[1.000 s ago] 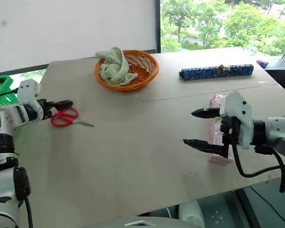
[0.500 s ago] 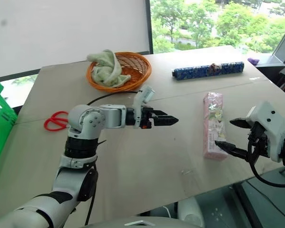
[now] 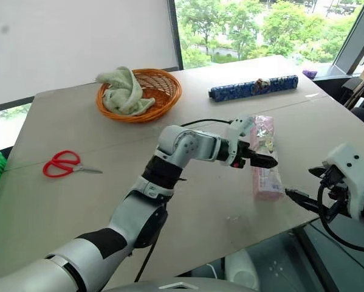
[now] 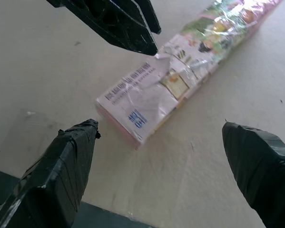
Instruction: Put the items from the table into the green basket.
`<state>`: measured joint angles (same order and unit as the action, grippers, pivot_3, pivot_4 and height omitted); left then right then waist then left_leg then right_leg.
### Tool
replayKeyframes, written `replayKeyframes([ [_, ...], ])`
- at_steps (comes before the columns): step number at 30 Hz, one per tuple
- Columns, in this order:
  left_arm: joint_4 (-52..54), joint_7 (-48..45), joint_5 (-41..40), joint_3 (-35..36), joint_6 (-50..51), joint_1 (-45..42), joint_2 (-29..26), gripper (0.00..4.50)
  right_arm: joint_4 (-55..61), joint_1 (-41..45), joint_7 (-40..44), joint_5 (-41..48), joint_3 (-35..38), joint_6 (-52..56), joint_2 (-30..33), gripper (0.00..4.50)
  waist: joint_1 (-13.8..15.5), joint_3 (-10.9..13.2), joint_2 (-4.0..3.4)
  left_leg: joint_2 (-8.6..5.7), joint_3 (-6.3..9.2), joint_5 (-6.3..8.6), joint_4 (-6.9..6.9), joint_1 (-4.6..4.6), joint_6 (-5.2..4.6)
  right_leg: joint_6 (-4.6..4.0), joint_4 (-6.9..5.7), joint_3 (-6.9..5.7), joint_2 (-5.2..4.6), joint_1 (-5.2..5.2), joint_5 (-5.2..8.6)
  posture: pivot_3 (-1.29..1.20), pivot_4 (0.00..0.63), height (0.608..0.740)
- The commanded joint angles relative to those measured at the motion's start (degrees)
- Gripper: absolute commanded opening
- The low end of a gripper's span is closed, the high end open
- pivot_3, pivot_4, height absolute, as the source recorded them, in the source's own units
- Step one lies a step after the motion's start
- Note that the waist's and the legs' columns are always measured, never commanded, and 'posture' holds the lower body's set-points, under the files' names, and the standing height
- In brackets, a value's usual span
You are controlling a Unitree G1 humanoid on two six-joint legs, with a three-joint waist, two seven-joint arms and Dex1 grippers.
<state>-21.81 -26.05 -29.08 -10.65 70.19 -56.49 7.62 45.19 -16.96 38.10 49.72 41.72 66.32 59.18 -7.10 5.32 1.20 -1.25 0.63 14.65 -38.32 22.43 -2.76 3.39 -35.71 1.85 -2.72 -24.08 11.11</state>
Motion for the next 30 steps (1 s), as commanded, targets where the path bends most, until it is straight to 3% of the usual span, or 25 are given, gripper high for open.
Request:
replayKeyframes([
  [1, -2.5, 0.8, 2.6, -0.4, -2.4, -2.1, 1.3, 4.48, 1.3, -0.2, -0.7, -0.1, 2.7, 0.5, -0.5, 4.5, -0.7, 0.0, -0.04, 0.02, -0.03, 0.01, 0.02, 0.0, -0.01, 0.0, -0.01, 0.05, 0.04, 0.0, 0.0, -0.32, 0.068, 0.74],
  [9, -11.0, 5.1, 12.8, -9.7, -11.8, -2.3, 7.7, 4.48, 2.2, 0.2, -2.0, 0.2, 1.8, 0.5, -1.7, 4.5, -2.0, 0.0, -0.1, 0.03, 0.0, 0.02, 0.01, -0.17, -0.01, 0.05, -0.02, 0.32, 0.0, 0.0, -0.01, -0.32, 0.056, 0.74],
  [13, -11.4, 6.4, 13.6, -11.6, -12.5, -2.3, 10.0, 4.48, 2.8, -0.4, -2.0, 0.6, 2.9, 0.7, -2.1, 4.5, -2.3, 0.1, 0.04, 0.03, -0.11, 0.07, 0.01, -0.32, 0.03, 0.18, -0.02, 0.52, -0.05, 0.06, -0.07, -0.33, 0.058, 0.74],
  [19, -18.9, 6.1, 4.7, -0.7, -9.1, -6.8, 15.7, 4.48, 4.5, -3.0, -0.6, 1.4, 5.8, 0.7, -2.7, 4.5, -4.1, 0.1, 0.13, 0.04, -0.09, 0.19, 0.01, -0.53, 0.22, 0.21, 0.0, 0.51, -0.08, 0.31, -0.06, -0.35, 0.063, 0.74],
  [22, -22.8, 6.4, 4.9, 0.0, -10.4, -8.3, 16.4, 4.48, 4.9, -3.4, -0.5, 1.9, 6.7, 0.9, -2.6, 4.5, -4.9, 0.1, 0.15, 0.02, -0.04, 0.19, 0.02, -0.53, 0.22, 0.24, 0.0, 0.46, -0.08, 0.31, -0.04, -0.36, 0.067, 0.74],
  [25, -26.2, 5.8, 5.4, -0.4, -12.4, -9.1, 16.8, 3.7, 5.2, -3.6, -0.6, 2.2, 7.3, 0.9, -2.5, 4.5, -5.1, 0.1, 0.15, -0.01, -0.03, 0.22, 0.03, -0.54, 0.19, 0.28, 0.06, 0.46, -0.11, 0.35, -0.02, -0.37, 0.071, 0.74],
  [30, -26.5, 2.8, 4.5, -1.3, -12.1, -8.8, 16.2, 1.52, 5.7, -4.5, -0.6, 2.6, 8.4, 0.9, -2.5, 4.5, -5.0, 0.1, 0.17, -0.08, -0.01, 0.27, 0.04, -0.51, 0.14, 0.35, 0.13, 0.45, -0.23, 0.37, 0.02, -0.37, 0.073, 0.74],
])
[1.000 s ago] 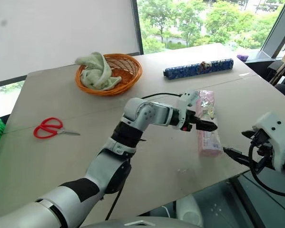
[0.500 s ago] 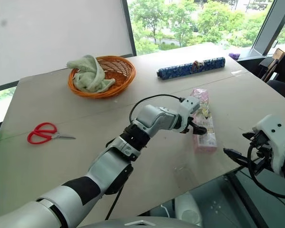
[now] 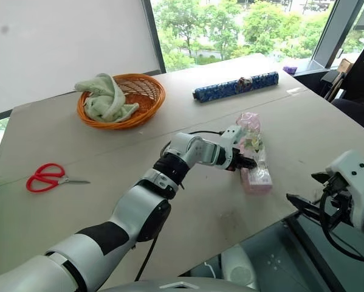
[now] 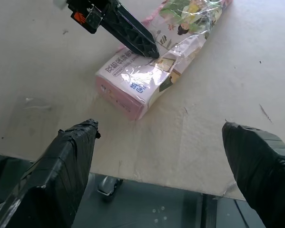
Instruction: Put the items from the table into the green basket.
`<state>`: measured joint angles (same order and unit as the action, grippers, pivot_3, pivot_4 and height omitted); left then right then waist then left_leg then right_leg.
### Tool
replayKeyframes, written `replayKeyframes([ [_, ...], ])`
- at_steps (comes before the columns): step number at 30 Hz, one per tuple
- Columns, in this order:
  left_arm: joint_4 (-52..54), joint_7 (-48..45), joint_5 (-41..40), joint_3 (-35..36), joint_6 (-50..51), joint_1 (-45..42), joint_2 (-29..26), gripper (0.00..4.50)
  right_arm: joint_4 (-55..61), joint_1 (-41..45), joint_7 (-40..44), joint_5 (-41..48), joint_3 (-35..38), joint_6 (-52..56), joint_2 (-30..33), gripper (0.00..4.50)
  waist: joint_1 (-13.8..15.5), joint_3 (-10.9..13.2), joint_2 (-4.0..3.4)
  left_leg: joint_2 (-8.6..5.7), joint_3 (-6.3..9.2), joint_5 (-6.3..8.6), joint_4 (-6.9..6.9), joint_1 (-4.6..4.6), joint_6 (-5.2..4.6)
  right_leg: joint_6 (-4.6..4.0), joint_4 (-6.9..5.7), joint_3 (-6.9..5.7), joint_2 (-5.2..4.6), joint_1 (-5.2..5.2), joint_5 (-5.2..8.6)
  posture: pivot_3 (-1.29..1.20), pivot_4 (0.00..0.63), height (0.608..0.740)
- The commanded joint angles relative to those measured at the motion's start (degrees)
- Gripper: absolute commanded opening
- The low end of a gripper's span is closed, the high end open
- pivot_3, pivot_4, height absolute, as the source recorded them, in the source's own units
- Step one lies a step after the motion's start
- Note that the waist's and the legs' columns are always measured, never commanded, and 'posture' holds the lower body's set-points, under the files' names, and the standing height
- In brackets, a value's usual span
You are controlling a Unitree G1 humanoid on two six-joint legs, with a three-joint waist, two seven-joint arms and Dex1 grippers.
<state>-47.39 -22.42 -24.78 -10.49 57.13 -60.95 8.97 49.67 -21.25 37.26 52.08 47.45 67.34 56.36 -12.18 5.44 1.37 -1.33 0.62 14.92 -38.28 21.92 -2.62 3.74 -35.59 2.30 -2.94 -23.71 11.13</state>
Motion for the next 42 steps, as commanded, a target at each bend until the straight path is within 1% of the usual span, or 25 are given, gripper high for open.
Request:
replayKeyframes([
  [1, -0.4, -1.1, 0.1, -1.6, 1.4, -4.1, 14.3, 1.09, 1.2, -0.3, 0.3, 0.4, 2.8, -0.1, 0.4, 4.5, 0.1, 0.0, 0.0, -0.02, 0.01, 0.01, 0.0, 0.01, -0.02, 0.02, 0.02, -0.01, -0.04, 0.01, 0.01, -0.37, 0.074, 0.74],
  [2, 0.2, -1.4, 0.0, -1.6, 1.9, -3.9, 13.7, 0.83, 1.2, -0.3, 0.3, 0.6, 2.8, -0.2, 0.4, 4.5, 0.1, 0.0, 0.0, -0.05, 0.0, 0.04, 0.0, 0.01, -0.06, 0.06, 0.02, -0.01, -0.07, 0.01, 0.03, -0.36, 0.074, 0.74],
  [3, 1.3, -1.9, -0.3, -1.6, 2.7, -3.8, 12.6, 0.41, 1.2, 0.0, 0.2, 0.8, 2.6, -0.4, 0.4, 4.5, 0.1, 0.0, 0.0, -0.07, -0.01, 0.07, 0.0, 0.02, -0.1, 0.11, 0.03, -0.01, -0.13, 0.01, 0.05, -0.36, 0.075, 0.74],
  [5, 4.6, -2.7, -0.8, -1.3, 4.3, -3.3, 9.9, 0.01, 1.2, 0.8, 0.1, 1.1, 2.0, -0.9, 0.6, 4.5, 0.1, 0.0, -0.02, -0.1, -0.02, 0.12, 0.0, 0.04, -0.18, 0.17, 0.04, 0.0, -0.16, 0.01, 0.09, -0.36, 0.075, 0.74],
  [8, 10.7, -3.9, -2.3, 0.7, 7.2, -2.2, 4.2, 0.01, 1.4, 3.2, -0.1, 3.1, 1.3, -1.9, 0.7, 4.5, 0.1, 0.1, -0.11, -0.1, -0.02, 0.22, 0.02, 0.07, -0.22, 0.27, 0.06, 0.01, -0.17, -0.02, 0.15, -0.33, 0.077, 0.74],
  [13, 26.9, -9.5, -4.1, 2.6, 10.7, 2.7, -10.1, 0.01, 0.8, 8.9, -1.0, 5.5, -2.8, -3.3, 2.1, 4.5, -0.9, 0.7, -0.47, -0.06, -0.1, 0.2, 0.08, 0.09, -0.39, 0.4, 0.02, 0.14, -0.08, -0.14, 0.17, -0.28, 0.077, 0.74],
  [14, 30.8, -11.1, -3.7, 1.9, 10.0, 4.3, -13.6, 0.01, 0.3, 10.2, -1.2, 5.7, -4.2, -3.6, 2.4, 4.5, -1.4, 0.7, -0.52, -0.02, -0.14, 0.19, 0.12, 0.06, -0.41, 0.41, -0.01, 0.19, -0.03, -0.14, 0.17, -0.27, 0.077, 0.74],
  [16, 39.3, -14.4, -2.4, -0.3, 7.1, 8.3, -21.6, 0.01, -0.8, 12.7, -1.3, 5.2, -7.5, -4.8, 3.1, 4.5, -1.6, 0.7, -0.55, 0.1, -0.21, 0.19, 0.19, -0.04, -0.4, 0.42, -0.1, 0.31, 0.12, -0.14, 0.15, -0.24, 0.076, 0.74],
  [18, 46.9, -17.0, -1.2, 0.0, 2.2, 12.6, -28.8, 0.01, -2.6, 15.7, -0.8, 4.4, -11.7, -6.3, 3.6, 4.5, -1.4, 0.7, -0.63, 0.18, -0.29, 0.19, 0.25, -0.14, -0.39, 0.42, -0.22, 0.44, 0.22, -0.13, 0.14, -0.18, 0.07, 0.74],
  [19, 49.1, -17.4, -0.9, 0.7, 0.5, 14.3, -31.2, 0.01, -3.4, 17.2, -0.5, 3.9, -13.7, -7.0, 3.8, 4.5, -1.0, 0.8, -0.65, 0.2, -0.28, 0.19, 0.26, -0.2, -0.39, 0.4, -0.25, 0.46, 0.25, -0.15, 0.14, -0.16, 0.067, 0.74],
  [21, 51.9, -18.2, 0.7, 1.2, -2.5, 17.8, -35.9, 0.01, -5.3, 20.6, 0.4, 3.0, -17.9, -8.7, 4.1, 4.5, 1.1, 0.8, -0.65, 0.19, -0.22, 0.18, 0.18, -0.13, -0.39, 0.39, -0.27, 0.4, 0.22, -0.22, 0.12, -0.12, 0.059, 0.74],
  [24, 57.4, -21.8, 3.3, 2.6, -10.0, 25.8, -44.5, 0.01, -8.2, 27.0, 2.2, 1.5, -25.4, -11.2, 3.7, 4.5, 3.3, 0.7, -0.66, 0.11, -0.28, 0.18, 0.07, 0.0, -0.39, 0.37, -0.19, 0.42, 0.08, -0.28, 0.13, -0.07, 0.047, 0.74],
  [25, 58.5, -22.3, 3.5, 3.5, -12.0, 27.5, -45.9, 0.01, -8.8, 28.2, 2.6, 1.1, -26.9, -11.7, 3.6, 4.5, 3.9, 0.7, -0.65, 0.1, -0.31, 0.2, 0.07, 0.01, -0.41, 0.34, -0.19, 0.45, 0.05, -0.3, 0.1, -0.06, 0.044, 0.74],
  [26, 60.3, -22.9, 3.1, 5.7, -13.9, 29.8, -47.5, 0.01, -9.5, 30.1, 3.4, 0.6, -29.1, -12.5, 3.3, 4.5, 5.3, 0.7, -0.63, 0.1, -0.32, 0.2, 0.07, 0.06, -0.42, 0.23, -0.18, 0.44, 0.02, -0.34, 0.03, -0.04, 0.04, 0.74],
  [28, 62.1, -23.5, 2.5, 8.0, -15.9, 32.3, -49.0, 0.01, -10.4, 32.0, 4.4, 0.0, -31.5, -13.5, 3.0, 4.5, 7.1, 0.7, -0.6, 0.09, -0.29, 0.2, 0.05, 0.26, -0.43, 0.21, -0.18, 0.36, -0.04, -0.52, -0.05, -0.02, 0.038, 0.74],
  [30, 63.7, -23.1, 4.3, 10.9, -19.6, 36.2, -51.7, 0.01, -11.9, 34.9, 5.5, -1.8, -34.9, -15.4, 2.1, 4.5, 9.1, 0.6, -0.55, 0.07, -0.19, 0.2, -0.02, 0.5, -0.42, 0.21, -0.19, 0.25, -0.07, -0.71, -0.06, 0.03, 0.028, 0.74],
  [32, 66.1, -23.2, 5.9, 16.3, -23.5, 41.9, -55.4, 0.01, -14.6, 39.7, 7.0, -4.7, -40.2, -18.0, -0.1, 4.5, 10.2, 0.6, -0.49, 0.08, -0.23, 0.18, -0.04, 0.77, -0.4, 0.16, -0.23, 0.25, -0.07, -1.01, -0.16, 0.07, 0.018, 0.74],
  [33, 66.7, -23.2, 6.3, 17.8, -24.8, 43.6, -56.4, 0.01, -15.5, 41.1, 7.6, -5.8, -41.7, -18.9, -0.8, 4.5, 10.6, 0.5, -0.46, 0.09, -0.24, 0.18, -0.04, 0.79, -0.39, 0.15, -0.23, 0.25, -0.06, -1.04, -0.18, 0.09, 0.017, 0.74],
  [36, 69.3, -23.9, 3.9, 23.5, -23.2, 48.9, -58.7, 0.01, -19.3, 45.8, 9.4, -8.4, -46.0, -20.9, -3.6, 4.5, 12.4, 0.4, -0.37, 0.1, -0.22, 0.17, -0.04, 0.84, -0.38, 0.1, -0.23, 0.18, -0.09, -1.06, -0.21, 0.14, 0.007, 0.74],
  [39, 71.8, -24.6, 2.3, 27.3, -21.8, 52.8, -60.0, 0.01, -22.5, 48.8, 11.7, -11.7, -49.3, -23.2, -5.2, 4.5, 14.4, 0.2, -0.19, 0.07, -0.17, 0.18, -0.05, 0.86, -0.39, 0.08, -0.22, 0.1, -0.17, -1.05, -0.22, 0.17, 0.001, 0.74],
  [42, 72.7, -22.6, -0.5, 31.8, -18.7, 53.2, -59.2, 0.01, -25.7, 53.2, 13.6, -14.3, -52.0, -26.0, -8.0, 4.5, 16.2, -0.1, -0.01, 0.06, -0.12, 0.18, -0.06, 0.87, -0.39, 0.06, -0.21, 0.03, -0.19, -1.02, -0.22, 0.2, 0.0, 0.74],
])
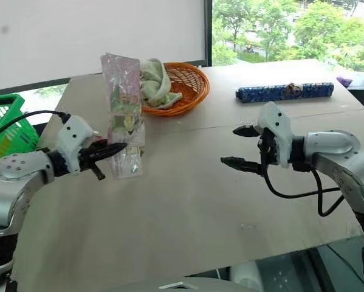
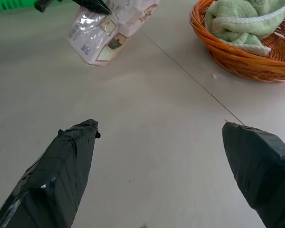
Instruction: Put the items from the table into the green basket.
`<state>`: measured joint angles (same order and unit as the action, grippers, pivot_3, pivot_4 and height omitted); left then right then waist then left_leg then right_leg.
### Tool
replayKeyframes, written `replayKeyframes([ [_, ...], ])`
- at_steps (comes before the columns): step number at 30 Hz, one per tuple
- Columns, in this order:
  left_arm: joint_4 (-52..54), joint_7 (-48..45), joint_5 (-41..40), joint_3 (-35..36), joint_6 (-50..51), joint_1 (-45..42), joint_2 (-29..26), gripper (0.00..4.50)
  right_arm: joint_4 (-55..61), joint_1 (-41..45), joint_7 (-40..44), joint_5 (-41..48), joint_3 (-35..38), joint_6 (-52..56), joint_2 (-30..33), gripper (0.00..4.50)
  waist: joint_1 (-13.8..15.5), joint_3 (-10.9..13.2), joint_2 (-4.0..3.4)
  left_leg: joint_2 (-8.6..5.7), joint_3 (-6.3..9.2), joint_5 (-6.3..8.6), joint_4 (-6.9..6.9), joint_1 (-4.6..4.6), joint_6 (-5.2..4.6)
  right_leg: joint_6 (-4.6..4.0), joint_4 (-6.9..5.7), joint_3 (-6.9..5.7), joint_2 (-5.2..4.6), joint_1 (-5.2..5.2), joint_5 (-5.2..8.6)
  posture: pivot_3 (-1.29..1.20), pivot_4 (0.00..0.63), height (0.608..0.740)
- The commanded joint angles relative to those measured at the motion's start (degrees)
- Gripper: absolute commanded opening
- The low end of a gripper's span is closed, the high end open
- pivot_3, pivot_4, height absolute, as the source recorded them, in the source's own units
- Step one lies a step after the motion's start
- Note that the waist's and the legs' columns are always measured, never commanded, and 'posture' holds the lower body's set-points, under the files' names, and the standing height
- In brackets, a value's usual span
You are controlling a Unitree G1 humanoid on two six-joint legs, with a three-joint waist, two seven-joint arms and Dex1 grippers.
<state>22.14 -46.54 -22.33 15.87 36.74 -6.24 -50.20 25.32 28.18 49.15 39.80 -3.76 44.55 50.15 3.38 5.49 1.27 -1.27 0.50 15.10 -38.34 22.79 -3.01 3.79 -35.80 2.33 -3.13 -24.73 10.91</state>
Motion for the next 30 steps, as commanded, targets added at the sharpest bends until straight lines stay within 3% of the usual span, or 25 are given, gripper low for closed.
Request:
replayKeyframes([
  [1, 2.7, 2.9, -3.9, 6.8, 2.9, -2.6, 0.6, 0.01, -2.3, 5.4, 1.9, -2.5, -1.3, -3.8, -3.1, 4.5, 0.8, -0.1, 0.1, 0.02, 0.04, -0.02, -0.02, 0.0, 0.04, -0.08, 0.0, -0.04, 0.02, 0.0, -0.05, 0.2, 0.0, 0.74],
  [4, -2.9, 10.3, -6.2, 12.6, 5.2, -9.8, 3.7, 0.01, -4.2, 12.1, 2.0, -2.2, -1.8, -5.7, -8.9, 4.5, 1.5, -0.2, 0.13, 0.03, 0.15, -0.08, -0.03, -0.01, 0.12, -0.16, -0.01, -0.15, 0.06, 0.04, -0.11, 0.22, 0.0, 0.74],
  [6, -10.3, 17.7, -1.0, 14.7, 1.9, -14.5, 3.5, 0.01, -5.1, 17.1, 1.6, -2.2, -2.3, -6.2, -13.1, 4.5, 1.8, -0.2, 0.16, 0.1, 0.31, -0.25, -0.06, 0.0, 0.38, -0.33, -0.05, -0.27, 0.26, 0.04, -0.29, 0.22, 0.0, 0.74],
  [9, -22.1, 25.1, 1.5, 19.2, -0.4, -21.2, 1.6, 0.01, -5.2, 22.4, 1.6, -2.1, -3.2, -6.1, -17.0, 4.5, 1.9, -0.5, 0.23, 0.2, 0.45, -0.3, -0.01, -0.1, 0.48, -0.42, -0.16, -0.39, 0.42, 0.04, -0.38, 0.23, 0.0, 0.74],
  [12, -35.1, 30.5, 6.9, 20.2, -6.5, -26.0, -3.8, 0.01, -5.8, 26.9, 1.0, -2.3, -3.8, -4.7, -19.6, 4.5, 1.9, -0.6, 0.28, 0.18, 0.64, -0.43, 0.16, -0.1, 0.72, -0.59, -0.15, -0.63, 0.6, -0.01, -0.46, 0.23, 0.0, 0.74],
  [18, -56.0, 34.0, 17.0, 13.7, -21.6, -30.7, -15.2, 0.01, -7.7, 29.0, 0.8, -4.6, -3.3, -6.4, -21.8, 4.5, 2.9, -1.1, 1.04, 0.14, 0.96, -0.56, 0.36, 0.04, 1.0, -0.72, -0.03, -1.04, 0.54, -0.03, -0.54, 0.22, 0.0, 0.74],
  [23, -69.4, 31.3, 22.9, 6.9, -31.7, -32.3, -22.2, 0.01, -7.2, 29.3, 1.2, -4.9, -3.3, -6.7, -23.1, 4.5, 3.7, -1.4, 1.29, 0.15, 1.01, -0.46, 0.38, 0.05, 1.36, -0.75, -0.05, -1.2, 0.42, -0.03, -0.56, 0.22, 0.0, 0.74],
  [30, -80.8, 27.8, 24.9, 3.0, -36.5, -29.5, -24.7, 0.01, -6.8, 28.5, 2.3, -5.1, -3.4, -6.7, -23.2, 4.5, 3.8, -1.4, 1.31, 0.18, 0.95, -0.6, 0.58, 0.06, 1.6, -0.89, -0.08, -1.45, 0.52, -0.04, -0.56, 0.24, 0.0, 0.74],
])
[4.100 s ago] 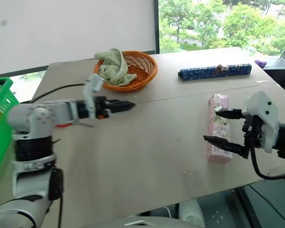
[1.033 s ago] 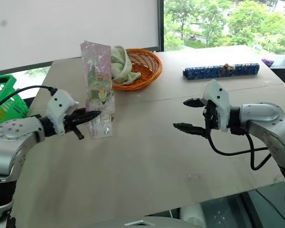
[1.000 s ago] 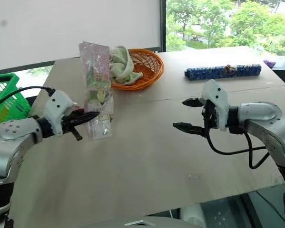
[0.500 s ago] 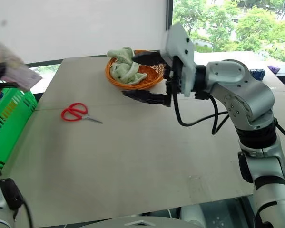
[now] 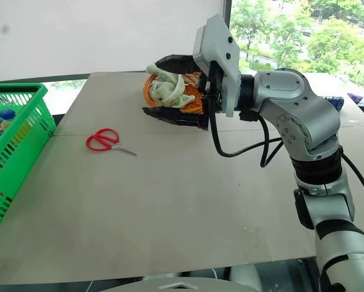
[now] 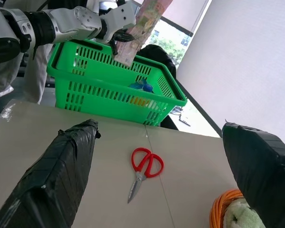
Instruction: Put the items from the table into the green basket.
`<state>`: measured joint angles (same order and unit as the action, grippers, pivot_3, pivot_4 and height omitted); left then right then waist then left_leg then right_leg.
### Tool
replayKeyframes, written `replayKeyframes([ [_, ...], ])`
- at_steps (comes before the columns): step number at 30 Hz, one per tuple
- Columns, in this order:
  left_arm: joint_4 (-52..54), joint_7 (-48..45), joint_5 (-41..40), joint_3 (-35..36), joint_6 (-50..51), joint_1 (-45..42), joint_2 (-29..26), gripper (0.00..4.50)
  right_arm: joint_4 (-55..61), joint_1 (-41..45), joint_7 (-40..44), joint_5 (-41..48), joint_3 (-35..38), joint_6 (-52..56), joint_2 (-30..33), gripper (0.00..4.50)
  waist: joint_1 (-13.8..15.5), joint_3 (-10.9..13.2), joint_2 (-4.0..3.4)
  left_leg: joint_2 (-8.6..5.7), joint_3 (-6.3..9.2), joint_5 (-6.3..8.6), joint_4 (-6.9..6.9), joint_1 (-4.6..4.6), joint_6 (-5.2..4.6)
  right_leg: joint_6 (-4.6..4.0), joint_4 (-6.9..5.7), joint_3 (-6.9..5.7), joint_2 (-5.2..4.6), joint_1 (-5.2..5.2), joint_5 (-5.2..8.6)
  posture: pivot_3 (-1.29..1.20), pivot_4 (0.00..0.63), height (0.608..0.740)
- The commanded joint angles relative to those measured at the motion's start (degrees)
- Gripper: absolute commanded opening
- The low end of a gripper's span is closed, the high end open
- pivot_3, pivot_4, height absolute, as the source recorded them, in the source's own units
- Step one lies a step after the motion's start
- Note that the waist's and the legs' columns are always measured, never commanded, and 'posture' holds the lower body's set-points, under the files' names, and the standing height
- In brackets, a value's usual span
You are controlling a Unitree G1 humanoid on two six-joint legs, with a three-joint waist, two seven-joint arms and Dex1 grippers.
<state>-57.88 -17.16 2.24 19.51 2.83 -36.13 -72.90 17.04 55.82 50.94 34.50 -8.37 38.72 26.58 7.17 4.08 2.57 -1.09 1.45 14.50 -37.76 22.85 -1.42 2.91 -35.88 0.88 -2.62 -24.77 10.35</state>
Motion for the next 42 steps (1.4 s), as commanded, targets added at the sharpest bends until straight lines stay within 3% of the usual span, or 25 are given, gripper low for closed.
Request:
replayKeyframes([
  [1, -1.4, -2.3, 0.5, -1.0, -2.5, 1.4, -1.9, 0.01, 1.5, 0.8, 0.7, 0.1, 1.2, -1.0, 0.5, 4.5, 0.0, 0.0, 0.03, 0.02, 0.01, 0.0, 0.01, 0.0, 0.01, -0.03, -0.01, -0.04, 0.0, 0.0, 0.01, 0.24, 0.0, 0.74],
  [2, -2.0, -3.3, 0.0, -0.8, -2.2, 2.2, -1.9, 0.01, 1.5, 0.8, 0.8, 0.1, 1.1, -1.0, 0.5, 4.5, 0.0, 0.0, 0.03, 0.05, 0.02, -0.02, 0.01, 0.01, 0.03, -0.05, -0.01, -0.06, 0.03, 0.0, 0.0, 0.24, 0.0, 0.74],
  [4, -1.7, -3.7, 0.2, -1.0, -4.2, 4.7, -2.2, 0.99, 1.6, 0.8, 0.8, 0.0, 1.1, -0.9, 0.5, 4.5, 0.0, -0.1, 0.1, 0.13, 0.02, -0.02, 0.01, 0.01, 0.04, -0.09, -0.01, -0.08, 0.07, 0.0, -0.02, 0.24, 0.0, 0.74],
  [6, -1.2, -1.3, 0.1, -0.5, -5.8, 5.4, -2.2, 1.6, 1.7, 0.9, 0.7, 0.2, 1.3, -0.7, 0.3, 4.5, 0.0, -0.1, 0.11, 0.25, -0.01, -0.02, 0.01, 0.01, 0.04, -0.11, -0.01, -0.07, 0.05, 0.0, -0.03, 0.24, 0.0, 0.74],
  [8, -0.8, 1.4, 0.4, -0.3, -7.0, 5.0, -2.3, 2.64, 1.8, 0.9, 0.7, 0.3, 1.4, -0.7, 0.3, 4.5, 0.0, -0.1, 0.15, 0.29, 0.02, -0.03, 0.01, 0.01, 0.06, -0.12, -0.01, -0.09, 0.05, 0.0, -0.03, 0.24, 0.0, 0.74],
  [9, 0.0, 2.3, 0.3, 0.0, -8.1, 4.6, -2.2, 2.82, 1.8, 0.8, 0.6, 0.2, 1.4, -0.7, 0.3, 4.5, 0.0, -0.1, 0.14, 0.3, 0.02, -0.03, 0.01, 0.0, 0.06, -0.12, -0.01, -0.09, 0.05, 0.0, -0.03, 0.24, 0.0, 0.74],
  [15, 12.8, 4.3, -3.4, 1.8, -14.7, 1.3, 3.1, 2.82, 2.5, -0.4, -1.0, -0.5, 2.5, 0.4, 2.1, 4.5, 1.4, -0.3, 0.25, 0.32, 0.06, -0.03, 0.01, 0.01, 0.08, -0.14, -0.01, -0.14, -0.05, 0.0, -0.05, 0.24, 0.0, 0.74],
  [18, 29.7, -6.1, -15.7, 2.7, -3.5, 2.4, 10.4, 2.82, 0.3, -3.6, -0.9, -2.9, 3.3, -0.7, 5.3, 4.5, 1.9, -0.9, -0.04, 0.25, -0.06, -0.02, 0.01, 0.04, 0.06, -0.15, 0.01, -0.15, -0.19, 0.0, -0.07, 0.23, 0.0, 0.74],
  [21, 56.0, -13.4, -35.1, 0.8, 16.7, 11.6, 18.2, 2.82, 1.6, -10.7, -2.1, -4.5, 5.9, -0.3, 9.9, 4.5, 2.0, -1.4, -0.03, 0.22, -0.11, 0.0, -0.02, 0.05, -0.02, -0.14, 0.06, -0.31, -0.33, 0.04, -0.07, 0.2, 0.0, 0.74],
  [23, 68.6, -13.5, -40.9, -0.8, 23.4, 18.1, 21.4, 2.82, 2.7, -14.9, -3.4, -4.9, 8.1, 0.4, 12.2, 4.5, 1.5, -1.4, -0.12, 0.23, -0.06, 0.04, -0.03, 0.0, -0.12, -0.14, 0.04, -0.11, -0.39, 0.02, -0.07, 0.18, 0.0, 0.74],
  [26, 79.5, -10.1, -46.0, -2.6, 31.2, 25.5, 26.6, 2.82, 4.3, -22.5, -5.0, -5.7, 12.3, 0.9, 15.9, 4.5, -0.3, -1.4, -0.16, 0.32, -0.08, -0.11, -0.04, -0.06, -0.41, -0.15, 0.01, 0.06, -0.26, 0.0, -0.06, 0.13, 0.0, 0.74],
  [31, 86.8, -9.1, -44.2, -7.3, 33.2, 38.2, 32.9, 2.82, 7.0, -38.7, -5.8, -5.9, 23.2, 0.5, 20.8, 4.5, -2.1, -1.8, -0.92, 0.52, -0.16, -0.11, -0.01, -0.24, -0.41, -0.29, -0.02, 0.15, 0.07, 0.05, -0.03, 0.06, 0.0, 0.74],
  [35, 86.5, -9.3, -42.0, -7.0, 32.3, 41.5, 34.5, 2.82, 9.3, -47.1, -6.7, -5.8, 28.4, 0.4, 22.0, 4.5, -3.3, -1.7, -1.35, 0.53, -0.75, -0.13, -0.24, -0.43, -0.42, -0.5, -0.01, 0.35, 0.3, 0.21, 0.16, 0.03, 0.001, 0.74],
  [39, 84.6, -10.0, -39.6, -7.0, 31.0, 41.9, 35.3, 2.82, 9.7, -50.0, -8.3, -6.3, 29.1, -0.1, 21.0, 4.5, -5.2, -1.6, -1.72, 0.93, -0.92, 0.03, -0.57, -1.31, -0.15, -0.46, 0.11, 0.35, 0.61, 1.17, 0.18, 0.03, 0.01, 0.74],
  [42, 85.2, -9.6, -38.5, -7.5, 30.8, 40.5, 35.9, 2.82, 9.8, -49.0, -9.7, -6.0, 27.5, 0.1, 19.7, 4.5, -6.3, -1.4, -1.94, 1.25, -1.04, 0.06, -0.57, -1.31, -0.09, -0.46, 0.41, 0.17, 0.59, 1.18, 0.18, 0.04, 0.016, 0.74],
])
